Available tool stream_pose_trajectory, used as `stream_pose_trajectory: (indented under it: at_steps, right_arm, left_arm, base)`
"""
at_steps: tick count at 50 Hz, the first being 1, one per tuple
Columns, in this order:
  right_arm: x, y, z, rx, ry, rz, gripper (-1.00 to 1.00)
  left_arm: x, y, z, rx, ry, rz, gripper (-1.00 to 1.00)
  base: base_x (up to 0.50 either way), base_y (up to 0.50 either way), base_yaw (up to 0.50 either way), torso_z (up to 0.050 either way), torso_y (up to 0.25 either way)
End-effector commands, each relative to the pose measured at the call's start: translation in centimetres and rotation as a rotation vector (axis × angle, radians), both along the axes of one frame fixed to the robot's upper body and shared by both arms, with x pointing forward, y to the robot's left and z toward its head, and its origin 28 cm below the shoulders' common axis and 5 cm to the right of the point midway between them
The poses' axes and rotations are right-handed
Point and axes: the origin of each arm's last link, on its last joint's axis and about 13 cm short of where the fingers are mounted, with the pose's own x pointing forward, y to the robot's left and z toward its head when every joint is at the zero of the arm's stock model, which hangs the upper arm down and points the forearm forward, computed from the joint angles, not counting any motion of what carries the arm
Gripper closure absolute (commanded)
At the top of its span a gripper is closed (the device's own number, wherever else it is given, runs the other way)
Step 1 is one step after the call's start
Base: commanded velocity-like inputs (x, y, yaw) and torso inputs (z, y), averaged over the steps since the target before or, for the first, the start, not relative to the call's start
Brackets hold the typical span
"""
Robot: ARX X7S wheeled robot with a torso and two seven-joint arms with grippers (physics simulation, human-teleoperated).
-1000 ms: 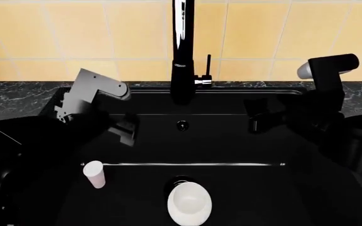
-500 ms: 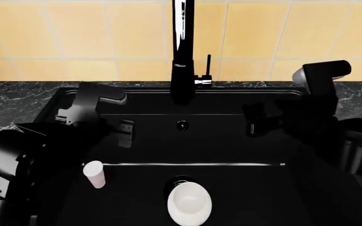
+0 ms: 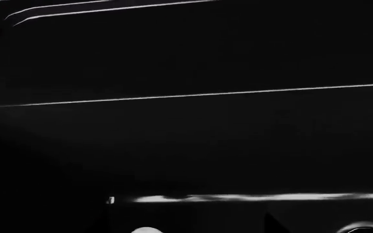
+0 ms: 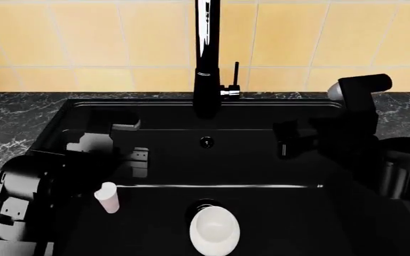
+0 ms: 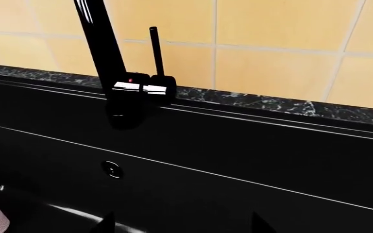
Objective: Pick the cup and bowl from the sink and place them on the counter for drying.
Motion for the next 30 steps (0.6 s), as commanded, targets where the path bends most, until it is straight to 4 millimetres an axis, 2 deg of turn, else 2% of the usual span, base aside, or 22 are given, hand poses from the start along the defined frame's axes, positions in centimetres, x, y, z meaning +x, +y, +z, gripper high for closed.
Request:
stream_pose_trajectory:
  at_steps: [1, 30]
  right_arm:
    - [0.0, 0.0, -0.4, 0.001, 0.009, -0.001, -1.00]
    - [0.0, -0.1, -1.4, 0.010, 0.032, 0.003, -1.00]
  left_arm:
    - [0.1, 0.2, -1.3, 0.008, 0.034, 0.039, -1.00]
    - [0.5, 1.7, -3.7, 0.026, 0.088, 0.098, -1.00]
  base:
    - [0.00, 0.00, 0.00, 0.000, 0.000]
    - [0.00, 0.00, 0.00, 0.000, 0.000]
